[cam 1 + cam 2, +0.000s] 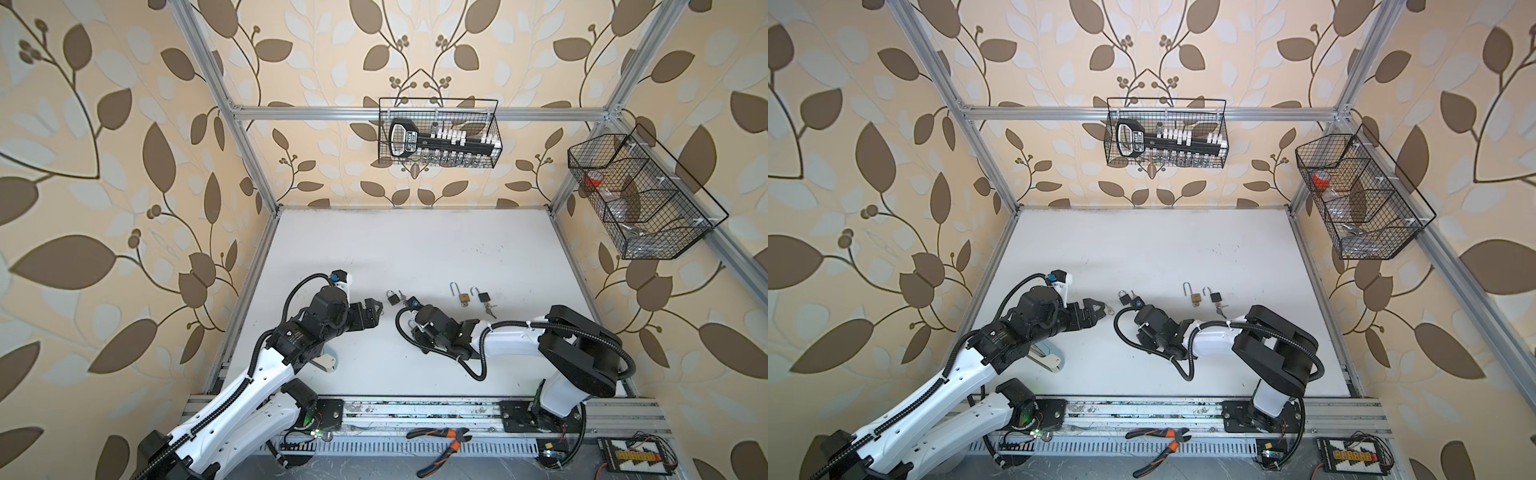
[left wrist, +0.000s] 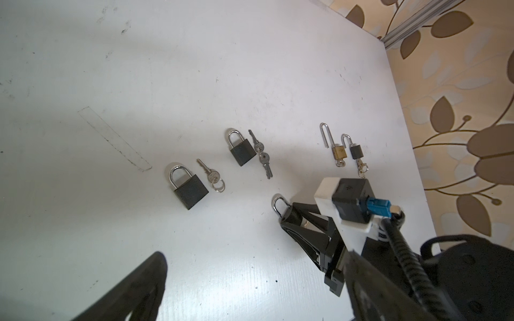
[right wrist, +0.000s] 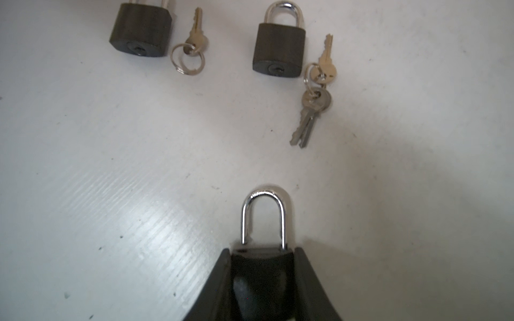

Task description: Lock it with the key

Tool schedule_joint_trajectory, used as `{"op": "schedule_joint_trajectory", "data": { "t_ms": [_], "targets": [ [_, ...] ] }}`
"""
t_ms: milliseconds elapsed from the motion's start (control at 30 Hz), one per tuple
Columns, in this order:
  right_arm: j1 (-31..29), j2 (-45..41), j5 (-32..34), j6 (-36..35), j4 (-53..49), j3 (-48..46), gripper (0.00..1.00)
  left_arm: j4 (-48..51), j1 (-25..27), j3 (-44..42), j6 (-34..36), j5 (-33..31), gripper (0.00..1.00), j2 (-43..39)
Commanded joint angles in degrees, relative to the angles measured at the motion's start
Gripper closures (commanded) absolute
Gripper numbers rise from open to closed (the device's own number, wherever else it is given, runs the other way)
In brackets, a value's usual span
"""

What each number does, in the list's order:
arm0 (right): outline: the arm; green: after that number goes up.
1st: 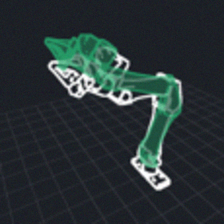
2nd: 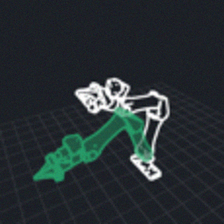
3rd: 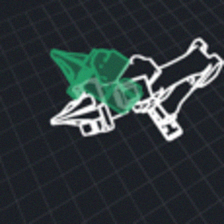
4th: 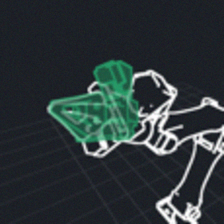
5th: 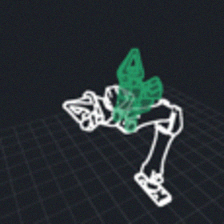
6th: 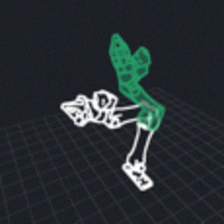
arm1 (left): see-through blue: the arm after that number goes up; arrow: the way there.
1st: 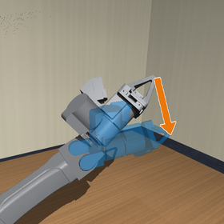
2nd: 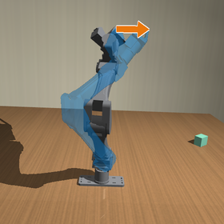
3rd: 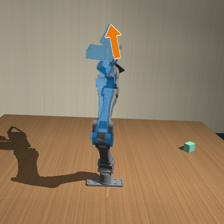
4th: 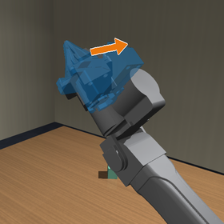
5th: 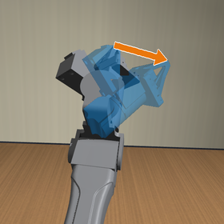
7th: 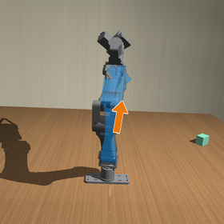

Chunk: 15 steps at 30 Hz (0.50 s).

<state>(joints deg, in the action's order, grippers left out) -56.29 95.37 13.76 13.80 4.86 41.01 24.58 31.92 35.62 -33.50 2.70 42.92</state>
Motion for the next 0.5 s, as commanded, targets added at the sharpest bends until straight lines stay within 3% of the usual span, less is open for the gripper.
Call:
{"op": "schedule_joint_trajectory", "data": {
  "t_ms": [0, 233, 333, 467],
  "targets": [
    [-1.35, -2.79, 0.11, -0.68, -7.80, 0.17, 0.83, -4.54, 0.32, 1.64, 4.70, 2.11, 0.01, -5.22],
    [-0.62, -17.30, -6.23, -0.90, -6.52, 1.25, 0.99, -17.22, 0.33, -0.27, 13.70, 6.28, 0.01, -13.18],
    [2.90, -23.79, -16.51, -1.76, -4.42, 0.99, 1.00, -17.84, 0.32, 2.18, 17.64, 5.85, 0.01, -11.48],
    [10.68, -30.39, -29.84, -1.34, -4.35, 2.33, 1.00, -23.01, 0.25, 4.57, 24.66, 13.95, 0.01, -8.43]
  ]
}}
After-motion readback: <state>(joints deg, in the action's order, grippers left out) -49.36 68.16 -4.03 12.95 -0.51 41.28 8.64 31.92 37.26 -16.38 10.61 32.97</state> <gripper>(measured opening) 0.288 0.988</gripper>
